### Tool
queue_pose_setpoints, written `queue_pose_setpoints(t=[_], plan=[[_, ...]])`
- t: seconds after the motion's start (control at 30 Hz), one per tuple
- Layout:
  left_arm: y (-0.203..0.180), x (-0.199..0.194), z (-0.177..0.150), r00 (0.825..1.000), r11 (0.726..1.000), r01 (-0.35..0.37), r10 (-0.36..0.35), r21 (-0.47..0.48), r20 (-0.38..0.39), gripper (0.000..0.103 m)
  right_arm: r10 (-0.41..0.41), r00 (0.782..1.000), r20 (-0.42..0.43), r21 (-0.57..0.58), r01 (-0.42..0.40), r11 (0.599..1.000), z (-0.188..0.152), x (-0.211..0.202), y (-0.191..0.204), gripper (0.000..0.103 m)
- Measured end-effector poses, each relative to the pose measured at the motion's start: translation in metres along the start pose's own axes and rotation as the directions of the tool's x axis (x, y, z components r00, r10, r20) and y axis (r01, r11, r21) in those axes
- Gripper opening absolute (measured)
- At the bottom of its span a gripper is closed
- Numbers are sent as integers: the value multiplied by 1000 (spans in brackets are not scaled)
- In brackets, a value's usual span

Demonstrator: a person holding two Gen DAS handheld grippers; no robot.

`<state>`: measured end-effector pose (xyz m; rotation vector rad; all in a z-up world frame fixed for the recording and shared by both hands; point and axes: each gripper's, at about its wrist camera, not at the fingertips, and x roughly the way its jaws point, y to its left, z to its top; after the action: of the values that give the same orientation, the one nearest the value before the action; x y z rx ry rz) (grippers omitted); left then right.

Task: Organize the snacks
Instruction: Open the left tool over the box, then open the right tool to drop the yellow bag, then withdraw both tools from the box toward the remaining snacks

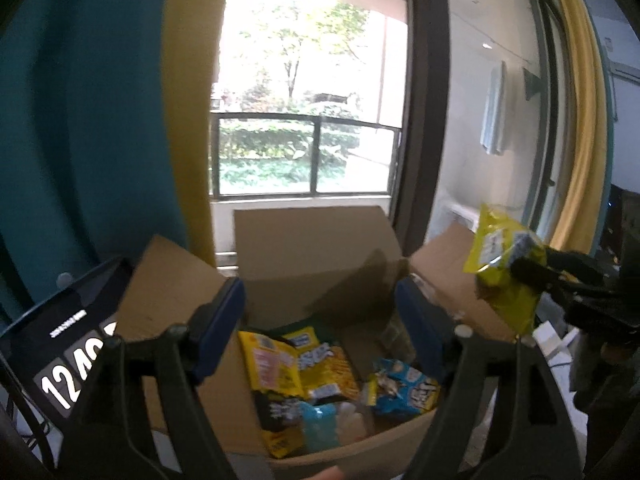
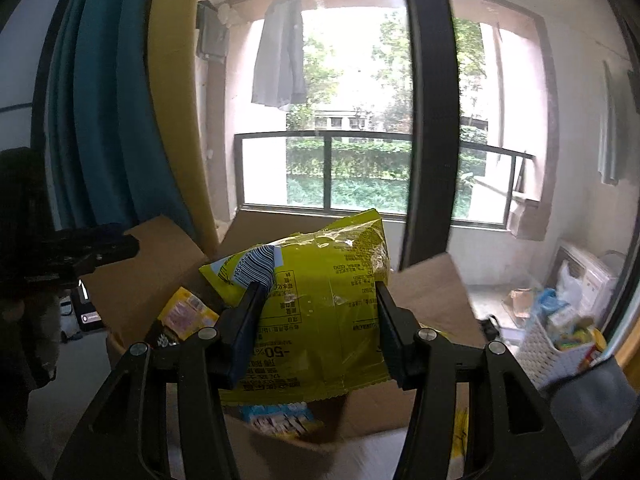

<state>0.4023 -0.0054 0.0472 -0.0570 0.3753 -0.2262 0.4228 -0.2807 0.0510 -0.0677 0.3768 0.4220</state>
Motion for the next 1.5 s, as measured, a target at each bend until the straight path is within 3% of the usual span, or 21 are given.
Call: queue_pose_setpoints(t=[0.23,0.37,0.4,0.87,1.5], plan=[[33,-4,3,998,996,-57,59,-63,35,79,28,1000,10,5,-28,1000,18,49,19,58],[45,-5,2,996,993,-79,83,-92,39,79,-5,1000,20,-37,6,999,28,69,31,86],[47,-5,2,995,992,-83,87,-95,40,79,-4,999,32,-39,5,999,29,69,32,87],[34,-22,6,996,995,-54,60,-84,65,80,-29,999,18,-25,29,999,20,39,27,87],[2,-96,-7,995,998,4,2,-67,101,82,-23,998,58,-17,24,1000,11,-50,47,87]])
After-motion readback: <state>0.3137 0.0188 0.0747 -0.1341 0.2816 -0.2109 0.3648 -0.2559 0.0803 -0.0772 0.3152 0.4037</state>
